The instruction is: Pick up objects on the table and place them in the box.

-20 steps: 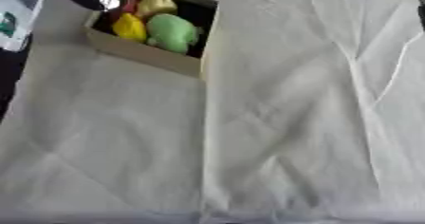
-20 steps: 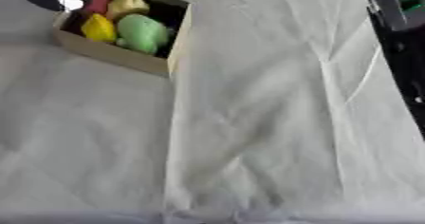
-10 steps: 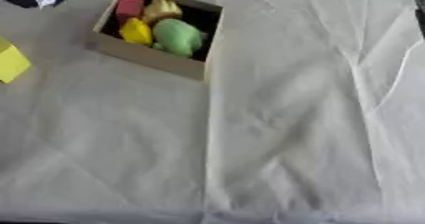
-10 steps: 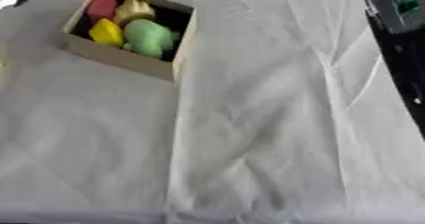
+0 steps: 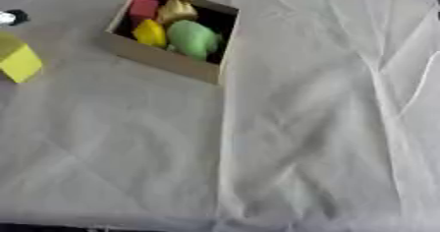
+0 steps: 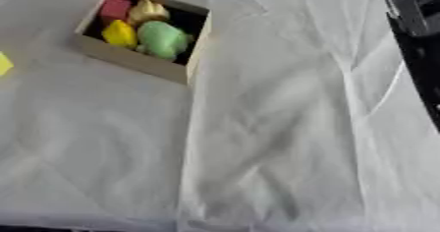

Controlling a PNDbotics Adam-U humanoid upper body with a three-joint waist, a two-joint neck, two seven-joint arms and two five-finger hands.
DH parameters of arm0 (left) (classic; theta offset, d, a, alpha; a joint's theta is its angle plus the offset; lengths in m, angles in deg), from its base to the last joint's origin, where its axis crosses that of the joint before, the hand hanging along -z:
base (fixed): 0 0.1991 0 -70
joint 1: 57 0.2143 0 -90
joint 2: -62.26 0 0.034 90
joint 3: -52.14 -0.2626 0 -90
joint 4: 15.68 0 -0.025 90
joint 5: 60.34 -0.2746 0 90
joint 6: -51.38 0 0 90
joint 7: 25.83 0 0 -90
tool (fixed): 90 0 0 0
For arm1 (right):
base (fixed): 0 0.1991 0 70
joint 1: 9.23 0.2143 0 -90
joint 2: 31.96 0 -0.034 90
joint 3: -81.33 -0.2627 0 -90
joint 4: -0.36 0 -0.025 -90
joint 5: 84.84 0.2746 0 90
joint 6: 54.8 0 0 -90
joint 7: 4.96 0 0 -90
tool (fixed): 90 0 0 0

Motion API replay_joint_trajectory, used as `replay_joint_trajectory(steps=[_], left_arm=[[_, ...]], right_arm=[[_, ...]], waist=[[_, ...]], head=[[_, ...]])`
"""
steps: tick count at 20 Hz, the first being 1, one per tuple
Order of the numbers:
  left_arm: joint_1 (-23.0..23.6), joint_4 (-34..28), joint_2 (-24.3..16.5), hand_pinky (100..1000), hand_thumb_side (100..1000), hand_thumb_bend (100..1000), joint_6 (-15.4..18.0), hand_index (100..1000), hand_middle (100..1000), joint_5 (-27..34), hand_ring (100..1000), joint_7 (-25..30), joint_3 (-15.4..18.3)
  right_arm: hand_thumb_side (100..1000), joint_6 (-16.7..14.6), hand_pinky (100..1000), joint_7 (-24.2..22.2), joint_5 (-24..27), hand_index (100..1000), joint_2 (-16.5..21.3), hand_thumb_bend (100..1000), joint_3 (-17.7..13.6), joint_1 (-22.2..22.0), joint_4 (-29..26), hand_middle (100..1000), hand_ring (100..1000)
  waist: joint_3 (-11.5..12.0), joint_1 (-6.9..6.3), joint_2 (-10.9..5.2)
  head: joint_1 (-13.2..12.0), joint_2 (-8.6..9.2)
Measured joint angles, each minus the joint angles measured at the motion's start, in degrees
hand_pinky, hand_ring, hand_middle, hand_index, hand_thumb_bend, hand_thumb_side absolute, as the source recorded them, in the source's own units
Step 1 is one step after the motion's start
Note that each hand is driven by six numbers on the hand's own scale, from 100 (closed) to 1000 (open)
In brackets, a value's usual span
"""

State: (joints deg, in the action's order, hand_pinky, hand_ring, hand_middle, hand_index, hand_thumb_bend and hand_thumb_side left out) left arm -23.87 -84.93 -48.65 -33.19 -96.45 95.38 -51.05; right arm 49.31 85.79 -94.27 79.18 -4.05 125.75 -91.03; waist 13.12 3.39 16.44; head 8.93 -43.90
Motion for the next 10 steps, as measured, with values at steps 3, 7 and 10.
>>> replay_joint_trajectory(steps=[3, 7, 10], left_arm=[[1.23, -0.58, -1.49, 872, 309, 596, -0.87, 920, 849, 1.12, 914, 0.94, -0.26], [2.24, -0.49, -2.6, 878, 343, 675, -2.4, 921, 854, 2.31, 919, 2.03, -0.49], [2.81, 0.18, -3.21, 880, 340, 694, -3.05, 922, 859, 2.34, 920, 2.63, -0.67]], right_arm=[[646, 0.19, 799, 0.19, 0.0, 815, 0.09, 100, -0.02, -0.17, 0.0, 660, 784], [653, 0.33, 799, 0.33, 0.01, 814, 0.15, 100, -0.03, -0.3, 0.01, 658, 783], [658, 0.42, 798, 0.48, 0.02, 814, 0.16, 100, -0.05, -0.64, 0.12, 656, 783]], waist=[[0.17, 0.0, -0.19], [0.36, 0.0, -0.2], [0.61, 0.0, -0.2]], head=[[-0.22, 0.0], [-0.35, 0.0], [-0.51, 0.0]])
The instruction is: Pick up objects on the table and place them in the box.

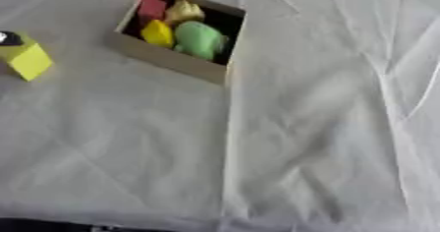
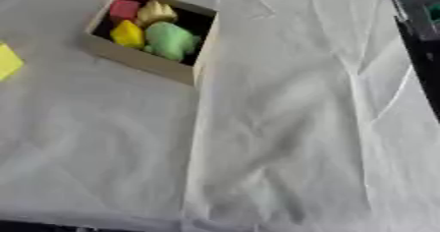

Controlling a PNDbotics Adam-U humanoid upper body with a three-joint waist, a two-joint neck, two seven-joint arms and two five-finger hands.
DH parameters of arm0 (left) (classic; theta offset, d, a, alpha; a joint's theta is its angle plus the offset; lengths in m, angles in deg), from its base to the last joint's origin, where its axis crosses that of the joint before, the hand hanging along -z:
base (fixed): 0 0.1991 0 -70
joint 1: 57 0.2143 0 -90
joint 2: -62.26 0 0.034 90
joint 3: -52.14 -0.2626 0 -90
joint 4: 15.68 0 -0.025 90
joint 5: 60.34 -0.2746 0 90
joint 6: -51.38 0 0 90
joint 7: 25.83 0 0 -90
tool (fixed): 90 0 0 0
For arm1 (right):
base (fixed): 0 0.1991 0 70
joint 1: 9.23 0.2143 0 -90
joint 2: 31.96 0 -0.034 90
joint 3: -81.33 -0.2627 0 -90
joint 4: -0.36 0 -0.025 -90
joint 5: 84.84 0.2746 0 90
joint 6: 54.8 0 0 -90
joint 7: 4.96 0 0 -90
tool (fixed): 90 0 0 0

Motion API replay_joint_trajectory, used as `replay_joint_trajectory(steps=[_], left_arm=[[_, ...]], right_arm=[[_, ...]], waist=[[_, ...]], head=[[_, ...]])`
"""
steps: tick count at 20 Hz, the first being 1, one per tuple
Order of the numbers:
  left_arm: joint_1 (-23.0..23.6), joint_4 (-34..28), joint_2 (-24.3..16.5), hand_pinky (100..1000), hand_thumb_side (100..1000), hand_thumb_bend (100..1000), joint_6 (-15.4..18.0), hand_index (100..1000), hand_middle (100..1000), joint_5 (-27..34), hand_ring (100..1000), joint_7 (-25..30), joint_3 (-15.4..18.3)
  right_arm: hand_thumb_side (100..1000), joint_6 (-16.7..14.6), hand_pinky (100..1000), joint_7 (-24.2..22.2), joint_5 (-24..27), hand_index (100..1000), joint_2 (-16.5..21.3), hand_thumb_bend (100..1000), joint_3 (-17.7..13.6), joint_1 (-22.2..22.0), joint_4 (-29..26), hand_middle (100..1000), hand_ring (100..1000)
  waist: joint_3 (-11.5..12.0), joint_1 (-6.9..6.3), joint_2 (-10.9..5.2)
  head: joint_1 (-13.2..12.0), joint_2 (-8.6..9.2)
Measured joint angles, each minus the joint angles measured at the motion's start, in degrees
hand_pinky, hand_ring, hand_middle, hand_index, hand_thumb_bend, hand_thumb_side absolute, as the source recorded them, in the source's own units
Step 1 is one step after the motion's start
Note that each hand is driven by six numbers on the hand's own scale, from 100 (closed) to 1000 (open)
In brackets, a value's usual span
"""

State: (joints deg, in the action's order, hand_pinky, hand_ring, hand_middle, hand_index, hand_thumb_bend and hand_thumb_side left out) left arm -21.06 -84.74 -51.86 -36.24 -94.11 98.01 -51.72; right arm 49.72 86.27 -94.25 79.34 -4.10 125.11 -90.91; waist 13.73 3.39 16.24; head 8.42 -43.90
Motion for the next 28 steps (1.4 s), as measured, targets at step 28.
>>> replay_joint_trajectory(steps=[28], left_arm=[[-3.05, 18.82, 5.72, 902, 490, 717, -7.31, 859, 861, -11.72, 931, 1.52, -0.13]], right_arm=[[697, -0.2, 797, 1.16, 0.49, 812, -0.02, 100, -0.34, -0.31, 1.69, 639, 781]], waist=[[-0.44, 0.0, 0.0]], head=[[-3.68, 0.0]])
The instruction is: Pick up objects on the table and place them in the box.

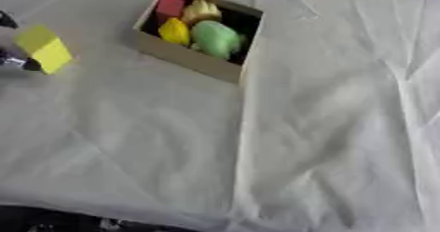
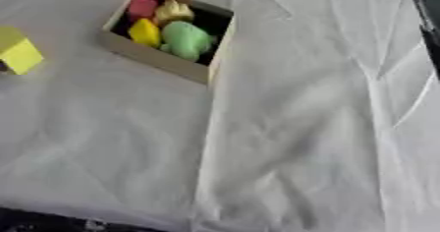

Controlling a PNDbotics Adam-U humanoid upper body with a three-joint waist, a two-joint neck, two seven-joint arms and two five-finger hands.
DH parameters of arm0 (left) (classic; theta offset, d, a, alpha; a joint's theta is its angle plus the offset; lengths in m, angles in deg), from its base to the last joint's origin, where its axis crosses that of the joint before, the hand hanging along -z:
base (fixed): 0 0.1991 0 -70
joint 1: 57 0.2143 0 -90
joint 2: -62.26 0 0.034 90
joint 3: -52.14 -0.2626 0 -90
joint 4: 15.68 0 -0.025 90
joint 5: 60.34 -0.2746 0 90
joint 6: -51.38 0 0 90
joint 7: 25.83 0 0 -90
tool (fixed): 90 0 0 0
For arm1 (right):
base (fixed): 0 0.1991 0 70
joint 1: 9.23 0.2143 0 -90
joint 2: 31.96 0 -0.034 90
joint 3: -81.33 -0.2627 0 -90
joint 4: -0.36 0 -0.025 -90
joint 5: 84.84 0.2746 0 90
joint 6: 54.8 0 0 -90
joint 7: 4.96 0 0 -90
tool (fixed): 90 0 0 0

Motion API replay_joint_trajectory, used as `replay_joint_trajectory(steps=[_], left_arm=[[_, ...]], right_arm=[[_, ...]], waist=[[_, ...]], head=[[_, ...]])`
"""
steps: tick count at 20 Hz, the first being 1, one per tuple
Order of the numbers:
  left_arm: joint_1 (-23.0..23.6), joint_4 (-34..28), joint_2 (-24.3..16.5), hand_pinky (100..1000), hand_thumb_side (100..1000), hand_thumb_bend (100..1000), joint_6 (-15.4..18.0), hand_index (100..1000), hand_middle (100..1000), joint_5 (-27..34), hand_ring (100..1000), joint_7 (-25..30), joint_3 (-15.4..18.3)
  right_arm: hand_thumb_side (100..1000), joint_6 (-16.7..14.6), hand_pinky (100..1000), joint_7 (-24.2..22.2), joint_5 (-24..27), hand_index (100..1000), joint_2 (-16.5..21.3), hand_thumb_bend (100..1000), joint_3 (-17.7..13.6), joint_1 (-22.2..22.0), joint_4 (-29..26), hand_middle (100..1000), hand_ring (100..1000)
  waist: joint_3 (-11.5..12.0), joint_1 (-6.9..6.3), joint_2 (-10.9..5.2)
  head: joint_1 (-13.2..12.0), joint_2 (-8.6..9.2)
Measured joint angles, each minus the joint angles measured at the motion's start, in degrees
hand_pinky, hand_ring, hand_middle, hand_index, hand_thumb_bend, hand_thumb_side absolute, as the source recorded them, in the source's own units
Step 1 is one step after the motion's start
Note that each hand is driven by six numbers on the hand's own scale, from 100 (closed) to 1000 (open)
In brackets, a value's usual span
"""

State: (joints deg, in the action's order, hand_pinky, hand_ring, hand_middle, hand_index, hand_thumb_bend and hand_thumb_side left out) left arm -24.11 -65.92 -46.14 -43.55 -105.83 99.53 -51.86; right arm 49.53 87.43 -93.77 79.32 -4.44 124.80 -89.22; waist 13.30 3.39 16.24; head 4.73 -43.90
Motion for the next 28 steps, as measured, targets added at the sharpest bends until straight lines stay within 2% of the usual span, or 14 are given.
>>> replay_joint_trajectory(steps=[6, 11, 15, 17, 18, 20, 24, 28], left_arm=[[-0.86, 2.58, 1.88, 896, 450, 614, -1.75, 831, 854, -3.44, 925, -2.01, 0.02], [-0.98, 3.53, 2.71, 887, 371, 475, -2.72, 783, 843, -4.12, 917, -3.66, 0.17], [-0.98, 3.6, 3.18, 883, 384, 486, -3.13, 793, 839, -3.42, 913, -4.75, 0.42], [-0.99, 3.6, 3.45, 879, 324, 420, -3.08, 760, 813, -3.01, 904, -5.07, 0.42], [-1.01, 3.6, 3.65, 875, 266, 366, -3.09, 733, 803, -2.9, 897, -5.2, 0.42], [-1.07, 3.54, 3.74, 873, 209, 318, -3.08, 711, 796, -2.51, 891, -5.53, 0.42], [-1.14, 1.0, 3.95, 868, 170, 252, -3.58, 700, 788, -1.24, 885, -6.16, 0.42], [-2.9, -5.15, 3.97, 859, 148, 192, -4.26, 696, 777, 1.12, 874, -6.25, 0.4]], right_arm=[[710, -0.09, 798, 0.1, 0.05, 812, -0.05, 100, 0.0, 0.0, 0.34, 637, 781], [714, -0.16, 798, 0.17, 0.08, 812, -0.16, 100, 0.0, -0.01, 0.52, 636, 781], [714, -0.17, 797, 0.18, 0.09, 812, -0.17, 100, 0.0, -0.04, 0.67, 635, 781], [719, -0.17, 798, 0.18, 0.12, 812, -0.17, 100, 0.0, -0.1, 0.68, 636, 781], [719, -0.17, 798, 0.18, 0.19, 812, -0.18, 100, 0.0, -0.18, 0.68, 636, 781], [729, -0.17, 798, 0.18, 0.29, 812, -0.18, 100, 0.0, -0.2, 0.69, 636, 781], [717, -0.19, 798, 0.23, 0.44, 812, -0.18, 100, -0.01, -0.22, 0.7, 636, 781], [711, -0.21, 798, 0.39, 0.51, 811, -0.18, 100, -0.25, -0.23, 0.71, 635, 781]], waist=[[-0.26, 0.0, 0.06], [-0.36, 0.0, 0.07], [-0.48, 0.0, 0.07], [-0.53, 0.0, 0.07], [-0.55, 0.0, 0.07], [-0.63, 0.0, 0.07], [-0.68, 0.0, 0.07], [-0.65, 0.0, 0.07]], head=[[-0.35, 0.0], [-0.56, 0.0], [-0.56, 0.0], [-0.56, 0.0], [-0.57, 0.0], [-0.57, 0.0], [-0.54, 0.0], [-0.25, 0.0]])
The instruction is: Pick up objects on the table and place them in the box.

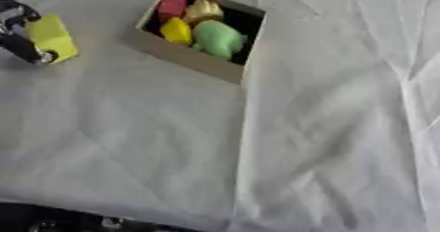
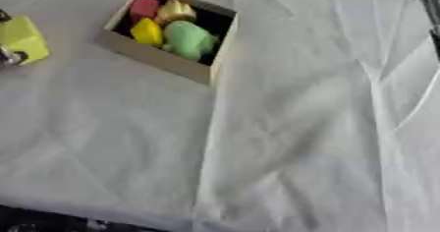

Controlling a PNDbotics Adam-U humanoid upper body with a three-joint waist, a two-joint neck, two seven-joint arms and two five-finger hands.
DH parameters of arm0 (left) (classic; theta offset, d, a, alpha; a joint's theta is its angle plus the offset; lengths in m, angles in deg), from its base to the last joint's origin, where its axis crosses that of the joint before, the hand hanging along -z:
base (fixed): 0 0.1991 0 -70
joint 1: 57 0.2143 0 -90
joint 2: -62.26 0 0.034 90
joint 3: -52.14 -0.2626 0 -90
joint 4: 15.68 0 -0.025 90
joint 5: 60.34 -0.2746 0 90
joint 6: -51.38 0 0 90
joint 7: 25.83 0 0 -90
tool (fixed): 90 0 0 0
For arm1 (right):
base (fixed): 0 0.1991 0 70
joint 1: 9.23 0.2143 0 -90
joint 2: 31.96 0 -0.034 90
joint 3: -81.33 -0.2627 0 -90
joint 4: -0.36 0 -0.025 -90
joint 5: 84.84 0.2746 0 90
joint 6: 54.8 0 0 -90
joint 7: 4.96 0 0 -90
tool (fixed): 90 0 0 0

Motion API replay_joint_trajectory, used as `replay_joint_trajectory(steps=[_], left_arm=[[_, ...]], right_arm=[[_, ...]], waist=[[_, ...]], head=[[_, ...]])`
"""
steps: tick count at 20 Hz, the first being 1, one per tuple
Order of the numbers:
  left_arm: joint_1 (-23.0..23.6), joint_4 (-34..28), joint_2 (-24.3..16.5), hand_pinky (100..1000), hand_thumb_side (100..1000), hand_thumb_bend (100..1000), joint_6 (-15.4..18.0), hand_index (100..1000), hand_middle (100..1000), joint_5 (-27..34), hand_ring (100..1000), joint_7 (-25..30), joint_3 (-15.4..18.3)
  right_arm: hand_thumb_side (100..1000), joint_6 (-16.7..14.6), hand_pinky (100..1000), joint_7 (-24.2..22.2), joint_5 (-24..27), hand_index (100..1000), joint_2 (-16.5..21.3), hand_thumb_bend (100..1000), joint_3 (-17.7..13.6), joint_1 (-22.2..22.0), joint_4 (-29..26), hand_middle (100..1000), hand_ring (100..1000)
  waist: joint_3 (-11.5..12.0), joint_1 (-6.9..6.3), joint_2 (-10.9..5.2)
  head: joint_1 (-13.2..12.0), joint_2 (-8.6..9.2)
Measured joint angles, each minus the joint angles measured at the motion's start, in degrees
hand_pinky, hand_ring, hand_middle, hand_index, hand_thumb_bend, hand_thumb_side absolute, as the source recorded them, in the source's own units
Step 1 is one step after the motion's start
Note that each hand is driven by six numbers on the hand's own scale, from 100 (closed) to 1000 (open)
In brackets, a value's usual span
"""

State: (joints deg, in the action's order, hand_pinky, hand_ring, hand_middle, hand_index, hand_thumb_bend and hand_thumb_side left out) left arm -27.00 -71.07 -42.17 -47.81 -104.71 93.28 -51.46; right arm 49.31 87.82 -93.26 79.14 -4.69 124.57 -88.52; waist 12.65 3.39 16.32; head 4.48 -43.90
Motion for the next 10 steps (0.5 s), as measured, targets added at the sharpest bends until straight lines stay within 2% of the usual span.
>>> replay_joint_trajectory(steps=[4, 10], left_arm=[[-3.35, -5.21, 1.58, 847, 159, 166, -1.0, 699, 773, 1.81, 867, 0.26, -0.41], [-8.68, -5.5, 9.67, 830, 213, 107, -0.32, 712, 769, 3.05, 866, -1.36, -0.73]], right_arm=[[701, -0.06, 798, 0.28, 0.05, 811, 0.0, 100, -0.23, 0.05, 0.0, 633, 781], [705, -0.27, 798, 0.13, 0.23, 810, -0.97, 100, -0.15, 1.6, -0.05, 632, 780]], waist=[[0.03, 0.0, 0.0], [-1.81, 0.0, 0.0]], head=[[0.21, 0.0], [0.02, 0.0]])
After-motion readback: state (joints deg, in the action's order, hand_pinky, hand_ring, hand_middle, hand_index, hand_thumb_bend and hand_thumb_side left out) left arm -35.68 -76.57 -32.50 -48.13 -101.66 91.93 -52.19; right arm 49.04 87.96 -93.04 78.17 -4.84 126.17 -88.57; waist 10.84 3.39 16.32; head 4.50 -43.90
